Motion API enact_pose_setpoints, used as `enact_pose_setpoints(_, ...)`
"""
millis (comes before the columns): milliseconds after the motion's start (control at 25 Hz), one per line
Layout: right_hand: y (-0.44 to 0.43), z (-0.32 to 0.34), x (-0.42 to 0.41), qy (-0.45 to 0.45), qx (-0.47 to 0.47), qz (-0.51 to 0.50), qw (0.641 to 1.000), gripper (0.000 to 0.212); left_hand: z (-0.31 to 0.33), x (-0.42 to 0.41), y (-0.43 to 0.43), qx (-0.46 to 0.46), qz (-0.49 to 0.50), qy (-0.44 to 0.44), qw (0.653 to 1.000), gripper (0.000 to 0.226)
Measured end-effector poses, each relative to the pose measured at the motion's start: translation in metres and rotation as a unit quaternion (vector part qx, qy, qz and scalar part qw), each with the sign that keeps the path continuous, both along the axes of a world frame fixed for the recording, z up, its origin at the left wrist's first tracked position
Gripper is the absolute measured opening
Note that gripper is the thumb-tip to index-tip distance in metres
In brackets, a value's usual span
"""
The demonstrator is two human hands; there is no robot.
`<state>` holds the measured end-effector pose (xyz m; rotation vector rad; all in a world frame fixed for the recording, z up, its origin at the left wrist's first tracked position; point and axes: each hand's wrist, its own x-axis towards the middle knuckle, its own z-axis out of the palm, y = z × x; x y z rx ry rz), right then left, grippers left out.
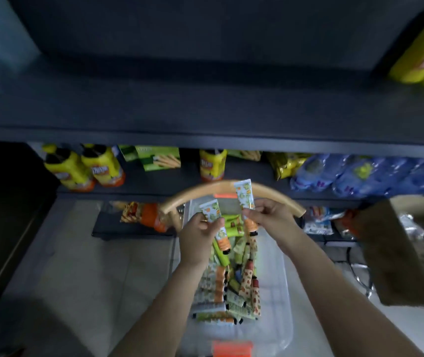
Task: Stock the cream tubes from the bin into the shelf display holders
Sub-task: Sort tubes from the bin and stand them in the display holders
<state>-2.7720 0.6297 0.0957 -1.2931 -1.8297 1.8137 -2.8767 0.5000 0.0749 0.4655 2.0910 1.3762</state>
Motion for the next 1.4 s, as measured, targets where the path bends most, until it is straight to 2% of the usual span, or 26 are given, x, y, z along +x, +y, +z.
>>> enact_pose_setpoints(160,0.004,0.085,-0.010,0.057,0.034,0.028,0.997,0.008,0.090,-0.014,-0.001,0.067,0.005,0.059,0.996,0.027)
enact_pose_setpoints(440,0.013,0.241,-0.025,0.168,0.129,0.067,0.975,0.011,0.250,-0.034,-0.004,0.142,0.035,0.198,0.969,0.030)
enact_pose_setpoints(760,0.030,0.354,-0.067,0.229,0.235,0.076,0.942,0.008,0.376,-0.092,0.004,0.226,0.055,0.263,0.936,0.011)
enact_pose_setpoints(920,0.059,0.385,-0.116,0.224,0.280,0.072,0.931,0.009,0.417,-0.153,0.038,0.234,0.050,0.305,0.922,0.014)
enact_pose_setpoints(1120,0.106,0.413,-0.204,0.213,0.338,0.044,0.916,0.012,0.446,-0.252,0.106,0.269,0.019,0.319,0.909,0.017)
enact_pose_setpoints(1240,0.138,0.418,-0.253,0.213,0.335,0.020,0.917,0.012,0.442,-0.300,0.155,0.290,0.018,0.305,0.907,0.024)
enact_pose_setpoints(1400,0.185,0.411,-0.296,0.196,0.328,0.003,0.924,0.018,0.423,-0.330,0.213,0.292,0.028,0.294,0.910,0.022)
